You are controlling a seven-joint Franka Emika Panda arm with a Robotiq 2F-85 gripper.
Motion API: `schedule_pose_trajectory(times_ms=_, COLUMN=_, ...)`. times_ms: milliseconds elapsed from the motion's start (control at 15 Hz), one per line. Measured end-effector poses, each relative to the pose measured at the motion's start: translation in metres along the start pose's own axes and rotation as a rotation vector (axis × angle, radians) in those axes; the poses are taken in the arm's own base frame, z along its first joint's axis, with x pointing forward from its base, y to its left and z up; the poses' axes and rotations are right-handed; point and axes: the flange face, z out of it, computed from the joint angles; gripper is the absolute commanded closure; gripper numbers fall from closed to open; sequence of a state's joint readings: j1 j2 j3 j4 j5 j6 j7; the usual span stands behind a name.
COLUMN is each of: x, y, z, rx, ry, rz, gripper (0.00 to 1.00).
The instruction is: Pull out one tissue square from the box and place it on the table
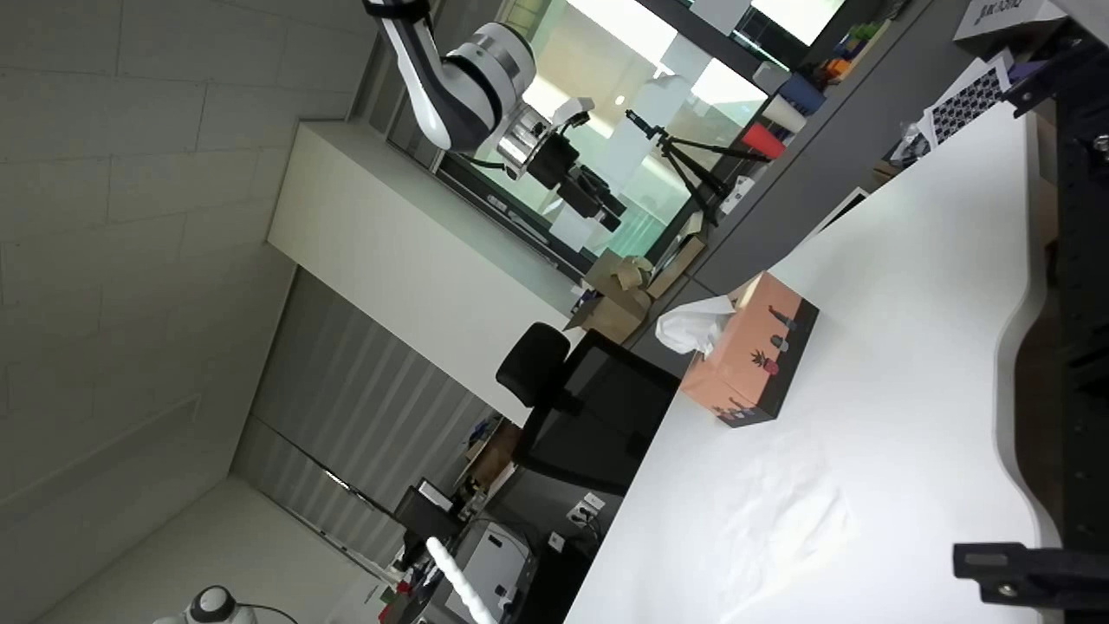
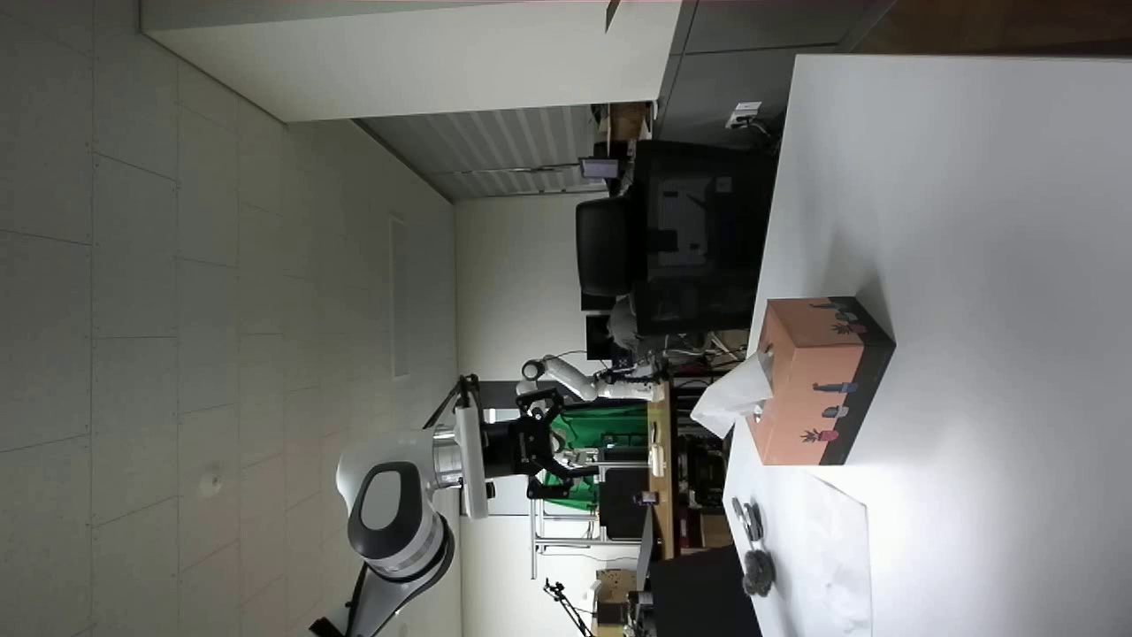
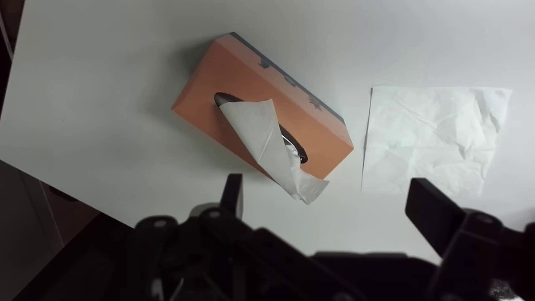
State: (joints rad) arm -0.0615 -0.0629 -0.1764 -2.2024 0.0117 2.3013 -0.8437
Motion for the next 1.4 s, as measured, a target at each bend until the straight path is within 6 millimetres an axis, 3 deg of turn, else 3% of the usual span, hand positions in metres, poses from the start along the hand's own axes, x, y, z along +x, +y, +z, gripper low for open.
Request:
schedule_pose_trajectory(times_ms=333, x=0.001, y=-0.001, z=0.0, rx=0.001, ry=0.001, rz=-0.009, gripper=0.0)
schedule_pose_trajectory(times_ms=533, x=0.012, y=-0.011, z=0.008, rx=0.016, ry=-0.002, rz=-0.14, gripper=0.0)
schedule_pose_trajectory(times_ms=1000, x=0.061, y=-0.049, z=0.055, rx=-0.006, ry=-0.016, rz=-0.546, gripper=0.0)
schedule_pose_trajectory(times_ms=1400, x=0.083, y=-0.043, z=0.104, rx=-0.174, ry=-0.013, rz=-0.763, gripper=0.0)
